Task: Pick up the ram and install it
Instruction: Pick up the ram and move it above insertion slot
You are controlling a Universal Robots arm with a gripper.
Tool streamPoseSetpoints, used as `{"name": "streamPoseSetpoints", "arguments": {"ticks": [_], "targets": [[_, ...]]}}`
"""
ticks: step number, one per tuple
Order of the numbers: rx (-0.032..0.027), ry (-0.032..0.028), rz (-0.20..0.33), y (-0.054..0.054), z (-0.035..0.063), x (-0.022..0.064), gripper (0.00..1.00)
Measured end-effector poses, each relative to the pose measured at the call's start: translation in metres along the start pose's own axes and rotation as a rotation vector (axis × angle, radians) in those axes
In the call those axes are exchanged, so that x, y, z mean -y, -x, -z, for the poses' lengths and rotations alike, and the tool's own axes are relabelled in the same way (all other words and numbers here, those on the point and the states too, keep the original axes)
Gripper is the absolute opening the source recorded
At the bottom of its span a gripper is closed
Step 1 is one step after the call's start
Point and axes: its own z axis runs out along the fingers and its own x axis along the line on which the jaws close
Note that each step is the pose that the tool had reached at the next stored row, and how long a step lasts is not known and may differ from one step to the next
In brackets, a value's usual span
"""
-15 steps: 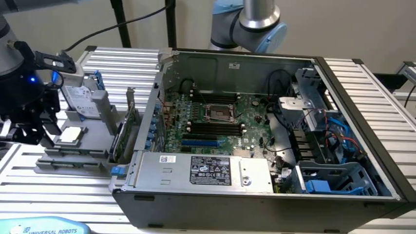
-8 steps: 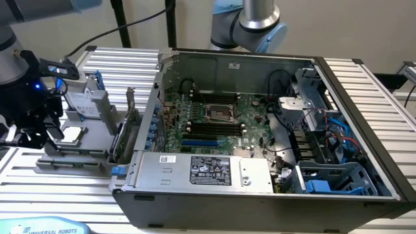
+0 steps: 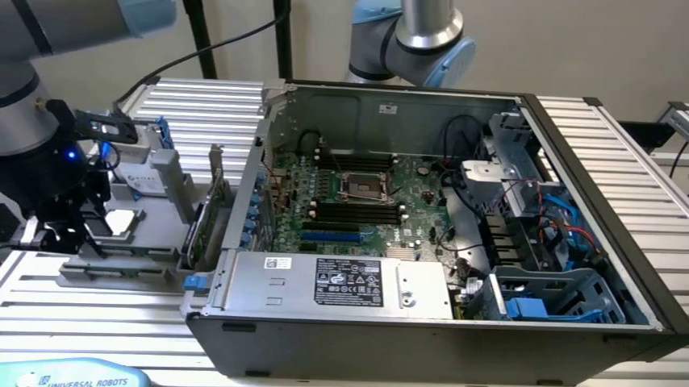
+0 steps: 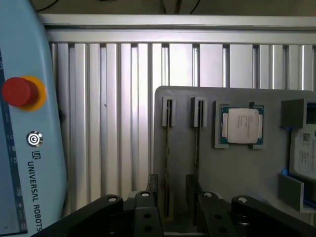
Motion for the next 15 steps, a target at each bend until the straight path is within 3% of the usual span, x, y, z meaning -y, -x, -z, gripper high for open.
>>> {"name": "streamPoseSetpoints", "arguments": {"ticks": [15], "targets": [[0.0000, 0.0000, 0.000, -0.002, -0.0270, 0.0039, 0.36]]}}
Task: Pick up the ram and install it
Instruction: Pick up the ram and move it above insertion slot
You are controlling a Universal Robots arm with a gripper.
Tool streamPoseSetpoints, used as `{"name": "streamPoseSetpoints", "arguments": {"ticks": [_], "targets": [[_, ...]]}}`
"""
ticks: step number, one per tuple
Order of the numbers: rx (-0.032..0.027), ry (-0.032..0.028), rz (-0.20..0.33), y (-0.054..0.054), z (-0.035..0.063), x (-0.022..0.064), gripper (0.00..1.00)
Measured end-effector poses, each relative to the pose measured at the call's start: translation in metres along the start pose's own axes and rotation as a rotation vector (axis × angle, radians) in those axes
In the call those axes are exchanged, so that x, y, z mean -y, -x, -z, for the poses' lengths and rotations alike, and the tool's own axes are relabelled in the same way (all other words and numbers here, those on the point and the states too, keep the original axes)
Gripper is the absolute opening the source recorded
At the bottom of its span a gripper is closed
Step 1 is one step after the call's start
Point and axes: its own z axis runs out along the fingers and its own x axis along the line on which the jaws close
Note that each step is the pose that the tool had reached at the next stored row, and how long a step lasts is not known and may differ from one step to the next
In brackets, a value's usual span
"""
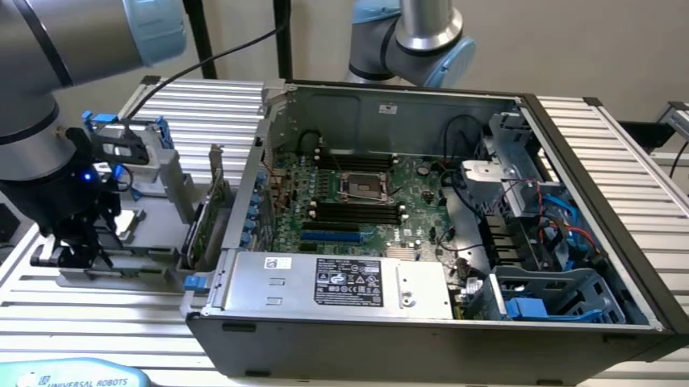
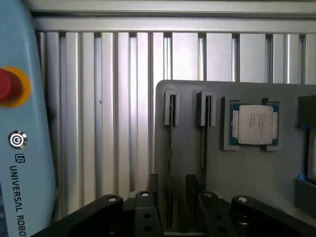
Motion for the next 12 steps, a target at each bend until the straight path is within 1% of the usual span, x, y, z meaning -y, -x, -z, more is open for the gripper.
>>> {"name": "streamPoseSetpoints", "arguments": {"ticks": [12], "targets": [[0.0000, 0.0000, 0.000, -0.003, -0.0218, 0.0022, 0.36]]}}
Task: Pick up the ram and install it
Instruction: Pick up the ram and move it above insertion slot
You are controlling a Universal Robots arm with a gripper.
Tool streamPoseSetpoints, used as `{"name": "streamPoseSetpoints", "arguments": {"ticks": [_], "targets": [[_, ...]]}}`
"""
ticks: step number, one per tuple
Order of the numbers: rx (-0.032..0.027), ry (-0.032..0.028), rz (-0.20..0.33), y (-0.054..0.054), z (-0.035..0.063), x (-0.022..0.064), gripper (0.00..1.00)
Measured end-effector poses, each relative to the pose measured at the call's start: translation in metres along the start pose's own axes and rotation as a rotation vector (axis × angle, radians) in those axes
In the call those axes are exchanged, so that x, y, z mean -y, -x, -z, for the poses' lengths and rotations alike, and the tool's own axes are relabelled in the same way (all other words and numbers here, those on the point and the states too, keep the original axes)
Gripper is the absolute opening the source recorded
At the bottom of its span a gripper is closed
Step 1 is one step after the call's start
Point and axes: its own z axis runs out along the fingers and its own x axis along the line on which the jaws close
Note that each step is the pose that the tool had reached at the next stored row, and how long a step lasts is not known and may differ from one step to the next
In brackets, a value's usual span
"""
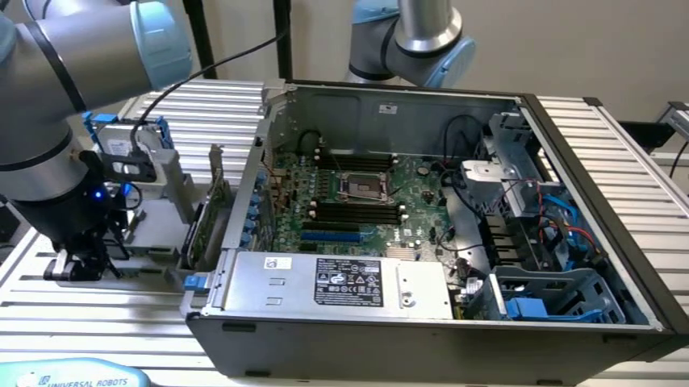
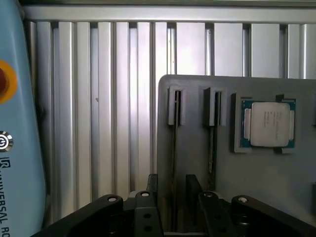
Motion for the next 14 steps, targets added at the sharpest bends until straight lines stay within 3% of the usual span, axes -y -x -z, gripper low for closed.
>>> {"name": "streamPoseSetpoints", "arguments": {"ticks": [6, 14], "targets": [[0.0009, 0.0000, 0.000, -0.0003, -0.0088, 0.0004, 0.36], [0.0086, 0.0003, 0.000, -0.0001, -0.0102, -0.0028, 0.36]]}}
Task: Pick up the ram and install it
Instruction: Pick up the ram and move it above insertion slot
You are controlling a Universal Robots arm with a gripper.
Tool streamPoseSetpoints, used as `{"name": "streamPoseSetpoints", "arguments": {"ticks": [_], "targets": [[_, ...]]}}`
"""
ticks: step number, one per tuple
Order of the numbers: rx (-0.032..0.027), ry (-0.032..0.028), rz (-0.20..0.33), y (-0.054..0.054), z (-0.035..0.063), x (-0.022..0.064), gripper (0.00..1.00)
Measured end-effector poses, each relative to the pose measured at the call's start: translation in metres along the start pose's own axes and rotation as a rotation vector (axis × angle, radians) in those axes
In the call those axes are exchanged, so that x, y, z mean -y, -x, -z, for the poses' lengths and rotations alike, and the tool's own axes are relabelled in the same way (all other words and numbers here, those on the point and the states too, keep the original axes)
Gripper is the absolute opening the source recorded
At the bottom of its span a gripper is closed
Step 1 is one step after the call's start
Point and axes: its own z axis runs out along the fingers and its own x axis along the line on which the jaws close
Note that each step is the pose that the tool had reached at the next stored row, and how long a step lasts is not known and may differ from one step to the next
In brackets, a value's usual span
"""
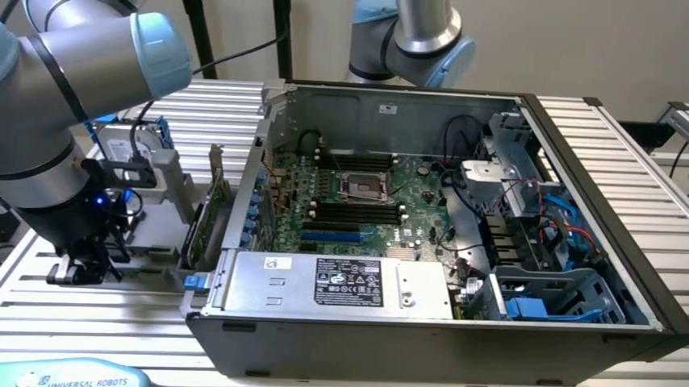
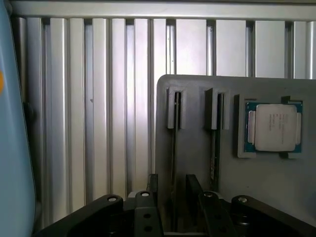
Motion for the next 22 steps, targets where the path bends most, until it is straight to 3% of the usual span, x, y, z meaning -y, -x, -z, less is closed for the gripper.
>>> {"name": "streamPoseSetpoints", "arguments": {"ticks": [3, 6, 14, 22], "targets": [[0.0093, 0.0000, 0.001, 0.0000, -0.0006, -0.0020, 0.36], [0.0239, 0.0003, 0.001, -0.0001, -0.0020, -0.0037, 0.36], [0.0272, 0.0004, 0.003, -0.0002, -0.0073, -0.0045, 0.36], [0.0265, 0.0017, 0.030, -0.0002, -0.0078, -0.0044, 0.36]]}}
